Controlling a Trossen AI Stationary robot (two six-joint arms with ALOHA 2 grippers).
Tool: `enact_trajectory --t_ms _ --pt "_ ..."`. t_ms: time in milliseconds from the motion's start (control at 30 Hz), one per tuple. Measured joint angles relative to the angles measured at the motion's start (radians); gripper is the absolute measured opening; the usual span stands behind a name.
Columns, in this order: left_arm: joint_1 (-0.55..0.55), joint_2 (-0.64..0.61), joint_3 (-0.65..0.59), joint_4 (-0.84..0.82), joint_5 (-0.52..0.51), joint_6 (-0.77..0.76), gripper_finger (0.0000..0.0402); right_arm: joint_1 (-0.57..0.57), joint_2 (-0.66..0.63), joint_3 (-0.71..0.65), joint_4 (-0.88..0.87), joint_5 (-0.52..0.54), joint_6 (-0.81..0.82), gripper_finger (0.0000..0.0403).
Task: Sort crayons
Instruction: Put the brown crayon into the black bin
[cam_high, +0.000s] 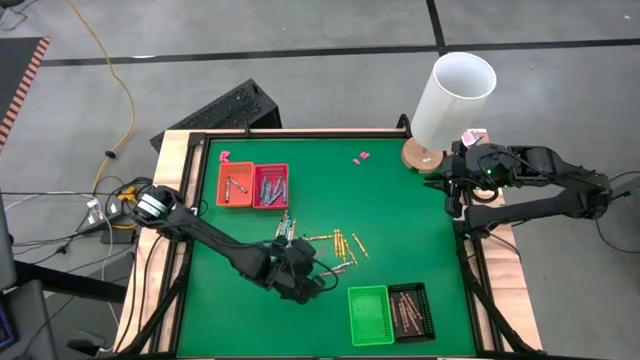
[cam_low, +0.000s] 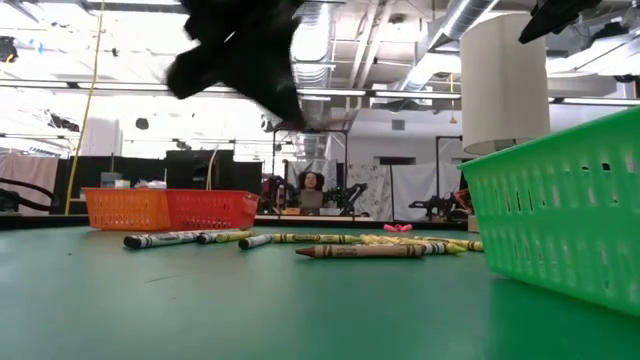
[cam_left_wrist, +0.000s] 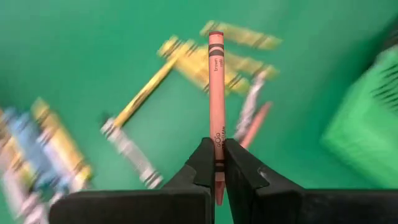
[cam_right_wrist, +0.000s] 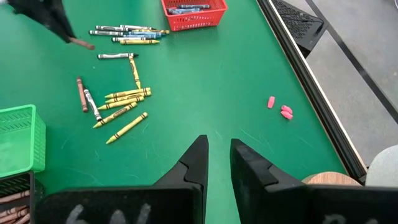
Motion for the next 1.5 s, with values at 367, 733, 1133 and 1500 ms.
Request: enact_trajectory --t_ms 367,733,1133,1500 --pt "0.049 0.011 0.020 0.497 -0.009 0.371 0.0001 0.000 0.000 0.000 0.002 0.000 0.001 0.0068" --pt "0.077 0.169 0.131 0.808 0.142 0.718 0.0000 0.000 0.000 0.000 0.011 0.000 0.004 0.0068" --pt "0.079 0.551 0.613 0.805 0.353 1.197 0.0000 0.000 0.000 0.000 0.007 0.000 0.012 0.0068" --pt "0.085 0.715 0.775 0.668 0.418 1.485 0.0000 0.000 0.000 0.000 0.003 0.000 0.012 0.0068"
